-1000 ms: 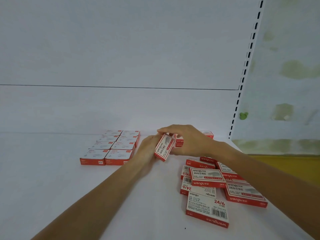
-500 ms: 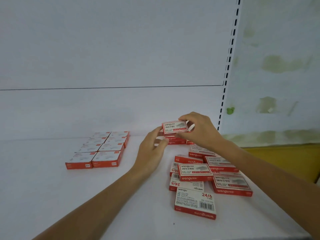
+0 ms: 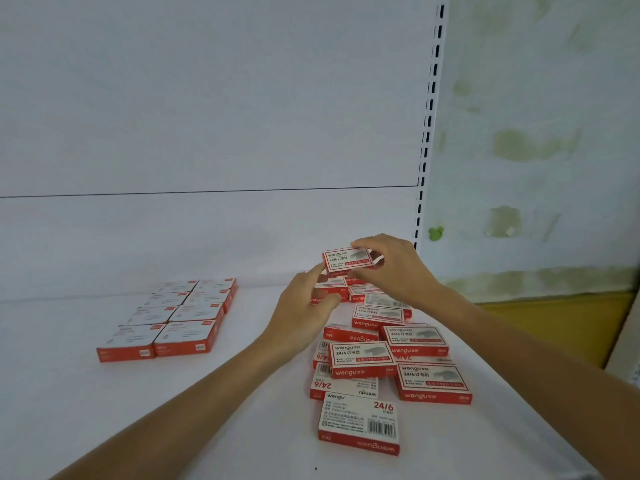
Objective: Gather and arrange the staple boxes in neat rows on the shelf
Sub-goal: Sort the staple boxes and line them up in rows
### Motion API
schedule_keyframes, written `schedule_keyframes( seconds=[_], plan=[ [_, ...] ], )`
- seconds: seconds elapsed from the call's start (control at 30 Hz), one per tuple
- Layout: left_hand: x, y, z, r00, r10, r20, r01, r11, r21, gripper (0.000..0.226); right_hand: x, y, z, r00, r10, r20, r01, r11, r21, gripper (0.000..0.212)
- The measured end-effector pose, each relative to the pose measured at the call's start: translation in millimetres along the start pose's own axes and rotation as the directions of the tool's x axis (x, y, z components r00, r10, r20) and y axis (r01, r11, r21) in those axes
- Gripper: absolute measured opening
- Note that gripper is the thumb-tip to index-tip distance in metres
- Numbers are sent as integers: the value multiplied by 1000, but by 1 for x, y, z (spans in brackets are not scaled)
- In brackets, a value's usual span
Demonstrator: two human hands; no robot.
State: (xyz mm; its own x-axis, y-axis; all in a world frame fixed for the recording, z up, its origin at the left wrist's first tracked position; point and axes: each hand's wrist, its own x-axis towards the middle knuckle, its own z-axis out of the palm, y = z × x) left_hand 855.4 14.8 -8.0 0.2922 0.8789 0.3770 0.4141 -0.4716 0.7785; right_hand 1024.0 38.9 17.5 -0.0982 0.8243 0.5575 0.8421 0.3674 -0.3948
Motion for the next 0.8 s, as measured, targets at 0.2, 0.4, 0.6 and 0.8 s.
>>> schedule_keyframes(
  seconds=[0.2,0.4,0.6,0.8],
  plan=[
    [-2,-14,8,995,-62,81,54,994,96,39,0,28,1,953,242,183,-205,958,-199,46],
    [-3,-20,14,978,-124,168,96,981,168,31,-1,33,7,919,315,237,-266,940,-215,31],
    [-3,-20,16,976,-150,160,124,978,166,30,6,30,13,905,351,238,-312,931,-188,27],
    [-1,-20,16,975,-166,151,143,978,152,26,8,30,19,900,375,221,-356,927,-121,28]
  ],
)
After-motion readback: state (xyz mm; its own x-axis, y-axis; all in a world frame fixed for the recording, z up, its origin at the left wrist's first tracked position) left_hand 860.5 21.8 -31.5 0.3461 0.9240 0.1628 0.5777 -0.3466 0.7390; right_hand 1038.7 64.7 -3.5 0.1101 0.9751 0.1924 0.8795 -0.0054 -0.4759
